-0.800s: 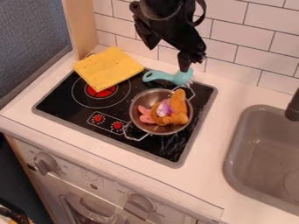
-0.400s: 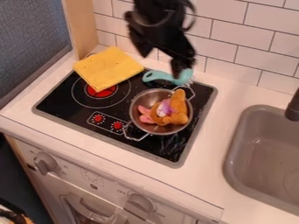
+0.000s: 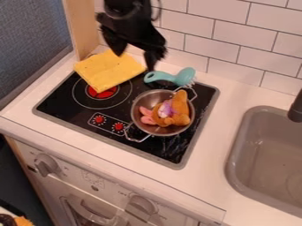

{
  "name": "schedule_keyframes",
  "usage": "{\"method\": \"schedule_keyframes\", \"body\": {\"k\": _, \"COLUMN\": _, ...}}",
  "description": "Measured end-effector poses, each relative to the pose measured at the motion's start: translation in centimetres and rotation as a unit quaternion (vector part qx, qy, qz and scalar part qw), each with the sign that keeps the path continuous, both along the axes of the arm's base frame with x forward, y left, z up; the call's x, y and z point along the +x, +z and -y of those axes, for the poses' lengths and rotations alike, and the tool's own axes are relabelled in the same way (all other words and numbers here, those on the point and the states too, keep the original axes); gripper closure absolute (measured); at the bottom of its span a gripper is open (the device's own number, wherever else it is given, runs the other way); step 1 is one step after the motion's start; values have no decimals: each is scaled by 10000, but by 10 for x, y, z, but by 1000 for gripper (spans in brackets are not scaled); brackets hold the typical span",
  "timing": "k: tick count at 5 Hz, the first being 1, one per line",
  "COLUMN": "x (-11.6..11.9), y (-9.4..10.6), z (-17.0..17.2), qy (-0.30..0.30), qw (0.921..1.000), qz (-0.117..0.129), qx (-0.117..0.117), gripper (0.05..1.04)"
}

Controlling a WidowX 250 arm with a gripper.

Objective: Moved the yellow cloth to the left lower side of the burner

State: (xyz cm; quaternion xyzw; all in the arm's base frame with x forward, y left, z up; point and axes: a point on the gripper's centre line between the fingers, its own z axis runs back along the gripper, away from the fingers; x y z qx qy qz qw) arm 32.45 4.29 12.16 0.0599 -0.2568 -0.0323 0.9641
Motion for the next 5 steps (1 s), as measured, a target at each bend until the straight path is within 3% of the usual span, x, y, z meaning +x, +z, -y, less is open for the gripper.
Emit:
{"method": "schedule_keyframes", "body": {"k": 2, "x": 34, "y": -11, "z": -62, "qy": 570, "qw": 9981, "qz": -230, "qx": -7, "gripper": 83}}
{"method": "schedule_keyframes", "body": {"k": 4, "x": 60, "y": -50, "z": -98, "qy": 925, "qw": 9926, "qz": -765, "qx": -183, "gripper": 83}}
{"method": "schedule_keyframes", "body": {"k": 5, "x": 69, "y": -62, "z": -104, "qy": 1011, "qw": 9903, "qz": -915, "qx": -269, "gripper": 83}}
